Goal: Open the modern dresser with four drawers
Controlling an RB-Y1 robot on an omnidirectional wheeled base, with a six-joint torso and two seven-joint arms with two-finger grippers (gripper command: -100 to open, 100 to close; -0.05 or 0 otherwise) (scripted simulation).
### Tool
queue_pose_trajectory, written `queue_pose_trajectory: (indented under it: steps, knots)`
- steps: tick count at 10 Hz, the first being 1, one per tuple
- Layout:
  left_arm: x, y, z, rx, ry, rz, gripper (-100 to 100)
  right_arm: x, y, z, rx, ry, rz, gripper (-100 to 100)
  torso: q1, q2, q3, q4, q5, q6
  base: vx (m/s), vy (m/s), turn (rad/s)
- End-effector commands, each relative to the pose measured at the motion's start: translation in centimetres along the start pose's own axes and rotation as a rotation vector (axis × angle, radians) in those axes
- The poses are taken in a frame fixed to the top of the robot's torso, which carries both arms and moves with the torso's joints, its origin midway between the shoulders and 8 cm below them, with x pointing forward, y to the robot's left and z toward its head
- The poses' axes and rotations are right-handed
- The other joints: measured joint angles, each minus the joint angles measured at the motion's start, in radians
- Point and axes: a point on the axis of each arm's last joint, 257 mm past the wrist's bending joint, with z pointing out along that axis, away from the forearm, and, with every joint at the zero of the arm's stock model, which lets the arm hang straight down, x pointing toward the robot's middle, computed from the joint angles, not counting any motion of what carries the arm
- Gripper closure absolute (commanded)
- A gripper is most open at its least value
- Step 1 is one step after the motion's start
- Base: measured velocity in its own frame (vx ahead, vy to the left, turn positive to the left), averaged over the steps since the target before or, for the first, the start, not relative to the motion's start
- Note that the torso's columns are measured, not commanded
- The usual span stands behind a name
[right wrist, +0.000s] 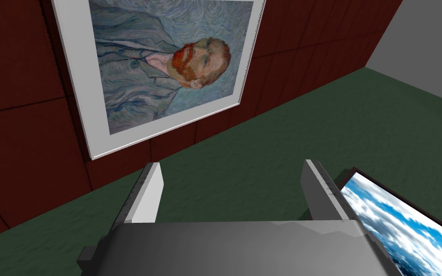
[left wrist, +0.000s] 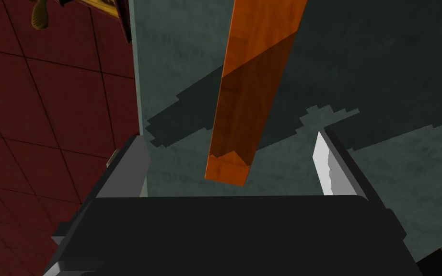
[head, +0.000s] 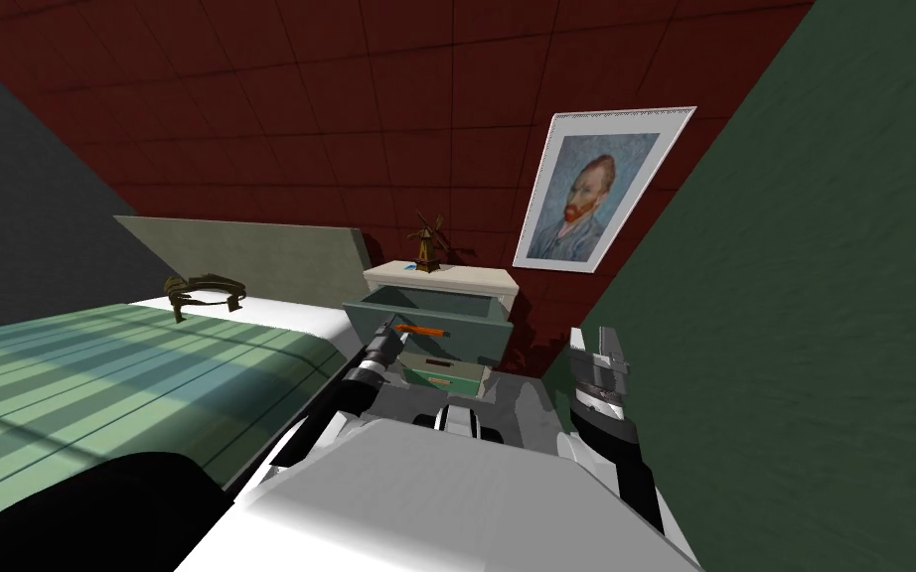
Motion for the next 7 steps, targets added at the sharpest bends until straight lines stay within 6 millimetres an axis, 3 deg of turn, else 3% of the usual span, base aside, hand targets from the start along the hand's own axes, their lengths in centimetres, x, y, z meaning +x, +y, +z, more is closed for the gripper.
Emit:
queue_pose_trajectory:
  steps: [1, 2, 3, 5, 6, 7]
  knots:
    - [0.3, 0.1, 1.6, -0.011, 0.007, 0.001, -100, 0.0, 0.0, 0.0, 0.000, 0.000, 0.000, 0, 0.001, 0.004, 0.002, 0.001, 0.000, -0.001, -0.046, -0.004, 0.034]
    - [0.6, -0.4, 1.9, 0.005, 0.017, 0.000, -100, 0.0, 0.0, 0.0, 0.000, 0.000, 0.000, 0, 0.001, 0.006, 0.004, 0.002, 0.000, -0.001, -0.023, -0.003, -0.009]
    - [0.3, 0.4, 2.7, -0.023, 0.006, 0.002, -100, 0.0, 0.0, 0.0, 0.000, 0.000, 0.000, 0, 0.001, 0.005, 0.003, 0.002, 0.000, -0.001, -0.043, -0.007, 0.059]
    - [1.1, -0.7, 3.4, 0.003, 0.025, 0.000, -100, 0.0, 0.0, 0.0, 0.000, 0.000, 0.000, 0, 0.002, 0.004, 0.002, 0.001, 0.000, -0.001, -0.043, -0.003, 0.017]
    - [0.8, 0.0, 4.2, -0.022, 0.016, 0.002, -100, 0.0, 0.0, 0.0, 0.000, 0.000, 0.000, 0, 0.002, 0.002, 0.001, 0.001, 0.000, -0.001, -0.044, 0.000, 0.061]
    - [1.4, -0.8, 4.7, -0.004, 0.030, 0.000, -100, 0.0, 0.0, 0.0, 0.000, 0.000, 0.000, 0, 0.001, 0.004, 0.002, 0.001, 0.000, -0.001, -0.045, -0.003, 0.038]
